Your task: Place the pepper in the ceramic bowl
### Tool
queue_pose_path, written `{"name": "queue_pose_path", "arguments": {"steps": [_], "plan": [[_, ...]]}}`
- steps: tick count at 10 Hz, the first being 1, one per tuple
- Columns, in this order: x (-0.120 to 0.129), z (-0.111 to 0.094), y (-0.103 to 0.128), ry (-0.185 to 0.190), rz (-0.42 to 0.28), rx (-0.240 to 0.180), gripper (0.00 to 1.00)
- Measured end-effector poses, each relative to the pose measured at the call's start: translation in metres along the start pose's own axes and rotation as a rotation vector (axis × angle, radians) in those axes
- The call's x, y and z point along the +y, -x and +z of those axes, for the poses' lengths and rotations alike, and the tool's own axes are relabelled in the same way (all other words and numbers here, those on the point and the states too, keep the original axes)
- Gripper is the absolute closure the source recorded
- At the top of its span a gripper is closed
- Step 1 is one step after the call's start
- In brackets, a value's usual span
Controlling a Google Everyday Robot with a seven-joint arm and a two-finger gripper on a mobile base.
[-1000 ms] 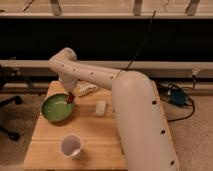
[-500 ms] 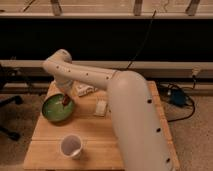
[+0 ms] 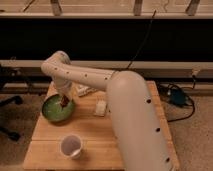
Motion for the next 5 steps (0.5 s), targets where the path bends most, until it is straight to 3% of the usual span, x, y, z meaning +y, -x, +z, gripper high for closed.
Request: {"name": "queue_pose_path", "arguments": {"steps": [2,5], "plan": [[-0.0009,0.0019,0.0015,-0.005,-0.014,-0.001,0.64],[-0.0054,0.0038,0.0035,-0.016,-0.030,0.002,0.43]]}}
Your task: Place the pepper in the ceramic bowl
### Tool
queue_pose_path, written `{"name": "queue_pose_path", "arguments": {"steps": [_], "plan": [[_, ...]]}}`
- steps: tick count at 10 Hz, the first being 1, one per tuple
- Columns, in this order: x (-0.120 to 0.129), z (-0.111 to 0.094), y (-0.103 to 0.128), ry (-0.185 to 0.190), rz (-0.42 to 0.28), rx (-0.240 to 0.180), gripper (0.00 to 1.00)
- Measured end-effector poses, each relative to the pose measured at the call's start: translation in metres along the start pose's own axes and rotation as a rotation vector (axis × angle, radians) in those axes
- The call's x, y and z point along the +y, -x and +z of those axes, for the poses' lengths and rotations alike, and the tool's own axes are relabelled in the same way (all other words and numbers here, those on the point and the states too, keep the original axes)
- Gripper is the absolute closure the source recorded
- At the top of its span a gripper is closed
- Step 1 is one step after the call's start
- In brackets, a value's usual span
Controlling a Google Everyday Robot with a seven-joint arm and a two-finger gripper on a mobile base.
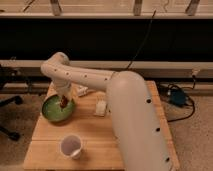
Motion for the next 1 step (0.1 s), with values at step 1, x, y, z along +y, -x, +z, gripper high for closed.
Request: {"name": "queue_pose_path", "arguments": {"steps": [1], "plan": [[-0.0027,0.0011,0.0021,-0.007,-0.015,-0.001,0.43]]}}
